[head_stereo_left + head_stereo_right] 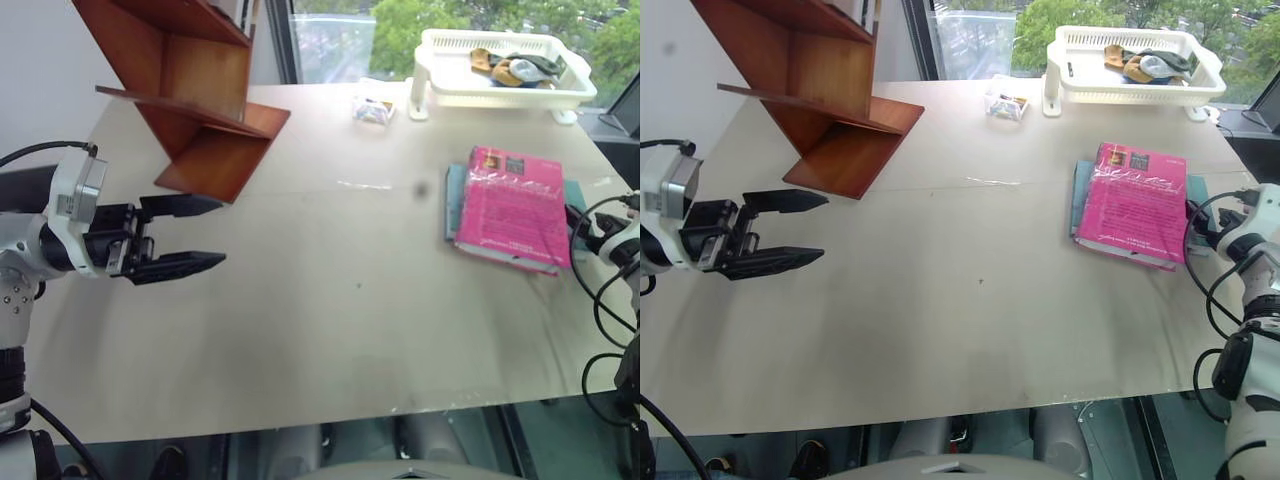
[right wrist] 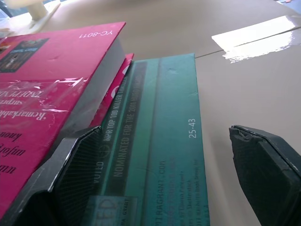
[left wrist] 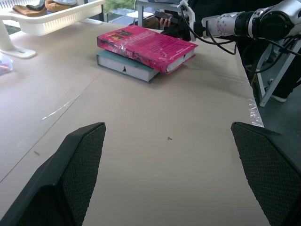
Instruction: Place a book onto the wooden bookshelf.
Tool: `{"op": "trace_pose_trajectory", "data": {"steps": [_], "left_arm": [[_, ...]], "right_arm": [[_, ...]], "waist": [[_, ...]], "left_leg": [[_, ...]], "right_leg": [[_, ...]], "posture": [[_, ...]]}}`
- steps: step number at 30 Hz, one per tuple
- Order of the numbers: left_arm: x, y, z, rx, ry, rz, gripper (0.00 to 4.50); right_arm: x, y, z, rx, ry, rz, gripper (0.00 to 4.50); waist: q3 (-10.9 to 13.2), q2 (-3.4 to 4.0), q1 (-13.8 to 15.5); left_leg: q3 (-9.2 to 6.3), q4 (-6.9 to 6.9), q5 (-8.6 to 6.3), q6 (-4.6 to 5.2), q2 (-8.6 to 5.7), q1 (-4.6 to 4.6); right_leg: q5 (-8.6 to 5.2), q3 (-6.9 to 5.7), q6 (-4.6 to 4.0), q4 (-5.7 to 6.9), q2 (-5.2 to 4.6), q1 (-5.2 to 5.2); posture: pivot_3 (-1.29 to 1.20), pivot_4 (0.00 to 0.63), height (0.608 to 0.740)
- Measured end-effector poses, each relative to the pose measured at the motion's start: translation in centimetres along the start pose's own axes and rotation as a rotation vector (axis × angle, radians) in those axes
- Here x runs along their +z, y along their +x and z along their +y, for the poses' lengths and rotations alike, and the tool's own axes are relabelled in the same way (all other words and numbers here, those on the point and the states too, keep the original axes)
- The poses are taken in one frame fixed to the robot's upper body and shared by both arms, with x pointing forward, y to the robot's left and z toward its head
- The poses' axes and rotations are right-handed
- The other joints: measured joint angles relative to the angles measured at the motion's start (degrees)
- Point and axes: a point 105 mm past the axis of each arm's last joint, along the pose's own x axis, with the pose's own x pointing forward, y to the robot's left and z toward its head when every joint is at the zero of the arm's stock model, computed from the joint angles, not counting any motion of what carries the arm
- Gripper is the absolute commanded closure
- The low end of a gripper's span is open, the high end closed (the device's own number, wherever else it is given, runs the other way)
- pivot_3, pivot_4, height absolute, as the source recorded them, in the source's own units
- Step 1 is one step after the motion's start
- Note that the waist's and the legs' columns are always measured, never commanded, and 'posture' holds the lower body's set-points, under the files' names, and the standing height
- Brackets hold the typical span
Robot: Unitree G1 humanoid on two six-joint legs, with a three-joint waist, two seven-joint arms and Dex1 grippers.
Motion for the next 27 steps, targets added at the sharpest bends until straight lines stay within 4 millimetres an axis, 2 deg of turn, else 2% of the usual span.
{"op": "trace_pose_trajectory", "data": {"steps": [6,11,19,21,27], "left_arm": [[-0.2,0.0,0.0,0.003,-0.006,0.003,0.00],[-0.4,-0.1,0.0,0.007,-0.003,0.009,0.00],[-0.6,-0.1,-0.1,0.010,-0.001,0.016,0.00],[-0.7,-0.1,-0.1,0.011,0.003,0.018,0.00],[-0.8,-0.1,-0.1,0.013,0.002,0.023,0.00]], "right_arm": [[0.1,0.3,-0.6,-0.084,-0.055,-0.020,0.06],[0.0,0.4,-0.4,-0.076,-0.045,-0.009,0.06],[-0.6,0.6,1.7,0.111,0.031,0.039,0.06],[-1.0,0.5,3.0,0.205,0.023,0.051,0.06],[-1.7,0.4,4.7,0.329,-0.021,0.075,0.06]], "waist": [[0.0,-0.05,0.0],[0.0,-0.06,0.0],[0.0,-0.10,-0.4],[0.0,-0.13,-0.6],[-0.1,-0.32,-0.8]], "left_leg": [[-0.01,0.01,0.00,0.00,0.00,0.02],[-0.01,0.01,0.00,0.00,0.01,0.02],[0.01,0.01,0.00,-0.01,0.06,0.07],[0.01,0.01,0.00,0.00,0.07,0.08],[-0.03,0.01,0.00,-0.01,0.08,0.12]], "right_leg": [[0.01,0.00,0.01,0.01,-0.01,0.04],[0.01,-0.01,0.01,0.01,0.00,0.04],[0.01,0.01,0.00,0.01,0.06,0.05],[0.01,0.01,0.00,0.02,0.06,0.07],[0.01,-0.01,0.00,0.02,0.06,0.12]], "posture": [[0.00,0.150,0.740],[0.00,0.150,0.740],[0.00,0.150,0.740],[0.00,0.150,0.740],[0.00,0.150,0.740]]}}
